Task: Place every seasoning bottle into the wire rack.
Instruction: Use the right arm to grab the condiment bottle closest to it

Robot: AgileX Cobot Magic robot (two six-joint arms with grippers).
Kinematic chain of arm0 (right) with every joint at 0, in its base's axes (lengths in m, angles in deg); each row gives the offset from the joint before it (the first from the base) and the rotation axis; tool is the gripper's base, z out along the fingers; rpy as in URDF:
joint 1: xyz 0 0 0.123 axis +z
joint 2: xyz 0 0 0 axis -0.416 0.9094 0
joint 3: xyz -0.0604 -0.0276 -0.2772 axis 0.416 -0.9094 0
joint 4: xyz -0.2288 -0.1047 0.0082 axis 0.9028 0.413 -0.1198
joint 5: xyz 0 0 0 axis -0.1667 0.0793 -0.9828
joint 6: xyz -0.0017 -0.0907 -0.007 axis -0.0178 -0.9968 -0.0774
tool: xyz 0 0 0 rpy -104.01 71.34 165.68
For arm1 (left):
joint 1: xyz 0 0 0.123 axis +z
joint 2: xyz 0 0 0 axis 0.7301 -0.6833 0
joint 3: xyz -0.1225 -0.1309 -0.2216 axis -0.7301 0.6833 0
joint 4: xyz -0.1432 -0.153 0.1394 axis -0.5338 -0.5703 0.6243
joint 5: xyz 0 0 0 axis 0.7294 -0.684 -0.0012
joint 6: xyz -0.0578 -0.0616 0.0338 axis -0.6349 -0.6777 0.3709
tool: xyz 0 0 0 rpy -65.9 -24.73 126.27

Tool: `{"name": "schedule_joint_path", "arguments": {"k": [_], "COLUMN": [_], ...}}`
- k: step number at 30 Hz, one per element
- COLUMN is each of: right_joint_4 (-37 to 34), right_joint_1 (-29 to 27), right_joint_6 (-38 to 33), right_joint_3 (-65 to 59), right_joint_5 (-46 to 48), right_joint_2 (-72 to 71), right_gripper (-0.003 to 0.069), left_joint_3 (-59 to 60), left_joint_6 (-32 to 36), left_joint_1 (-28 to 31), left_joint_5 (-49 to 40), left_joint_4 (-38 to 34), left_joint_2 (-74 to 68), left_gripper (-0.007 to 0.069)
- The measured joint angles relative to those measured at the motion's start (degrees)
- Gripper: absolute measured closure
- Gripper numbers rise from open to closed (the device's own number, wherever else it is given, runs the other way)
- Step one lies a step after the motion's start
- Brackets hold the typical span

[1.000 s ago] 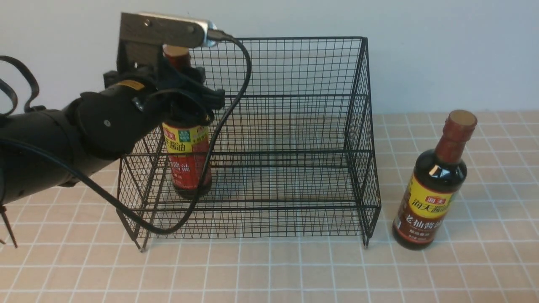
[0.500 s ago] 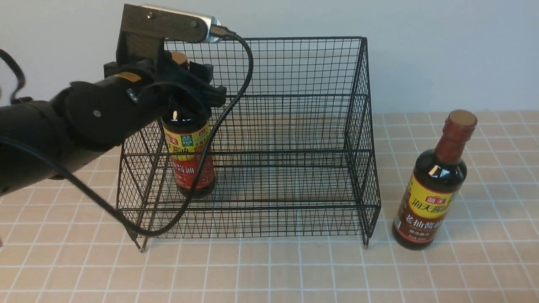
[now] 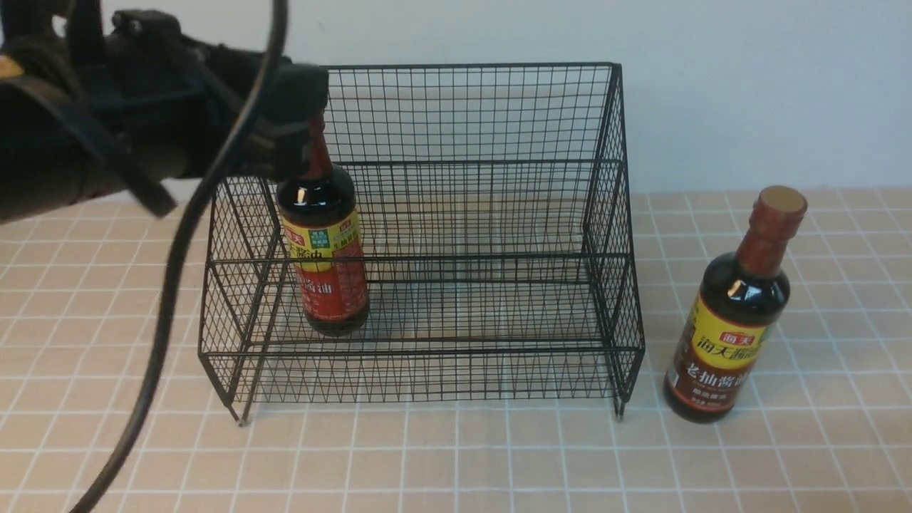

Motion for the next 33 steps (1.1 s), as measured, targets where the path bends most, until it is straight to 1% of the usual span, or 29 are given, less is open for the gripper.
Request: {"name": "schedule_joint_path", "arguments": {"k": [1,3,4,6,7,8,9,12,14,16,22,27,30,33], "right_joint_4": [0.0,0.0,0.0,0.0,0.0,0.0,0.0,0.0,0.0,0.0,0.0,0.0,0.0,0.0], "right_joint_1": [0.0,0.0,0.0,0.0,0.0,0.0,0.0,0.0,0.0,0.0,0.0,0.0,0.0,0.0], "right_joint_6": [0.0,0.0,0.0,0.0,0.0,0.0,0.0,0.0,0.0,0.0,0.0,0.0,0.0,0.0], "right_joint_3": [0.0,0.0,0.0,0.0,0.0,0.0,0.0,0.0,0.0,0.0,0.0,0.0,0.0,0.0], "right_joint_5": [0.0,0.0,0.0,0.0,0.0,0.0,0.0,0.0,0.0,0.0,0.0,0.0,0.0,0.0], "right_joint_2": [0.0,0.0,0.0,0.0,0.0,0.0,0.0,0.0,0.0,0.0,0.0,0.0,0.0,0.0], "right_gripper": [0.0672,0.0672,0.0672,0.0672,0.0672,0.0672,0.0672,0.0672,0.0672,0.0672,0.0672,0.0672,0.0672,0.0672], "left_joint_3": [0.0,0.0,0.0,0.0,0.0,0.1,0.2,1.1,3.3,5.3,7.4,7.5,7.5,8.0], "left_joint_6": [-1.7,-5.2,-5.2,-9.9,-10.7,-14.1,-16.4,-19.3,-21.2,-21.7,-21.6,-17.1,-15.6,-15.8], "left_joint_1": [1.1,3.1,3.3,5.6,6.0,7.2,7.8,8.2,8.3,8.3,8.3,8.3,8.3,8.3], "left_joint_5": [-4.4,-10.9,-11.4,-16.4,-17.1,-19.6,-20.8,-21.6,-21.7,-22.3,-24.4,-24.5,-24.4,-23.7], "left_joint_4": [0.9,3.3,3.3,7.9,8.3,11.9,13.6,15.9,16.6,16.2,14.9,14.8,16.0,18.7], "left_joint_2": [1.7,4.1,4.1,7.1,7.7,10.0,12.0,15.8,21.7,26.1,33.5,38.2,39.0,39.2], "left_gripper": [0.058,0.0618,0.0618,0.0631,0.0631,0.0631,0.0631,0.0631,0.0631,0.0631,0.0631,0.0631,0.0631,0.0631]}}
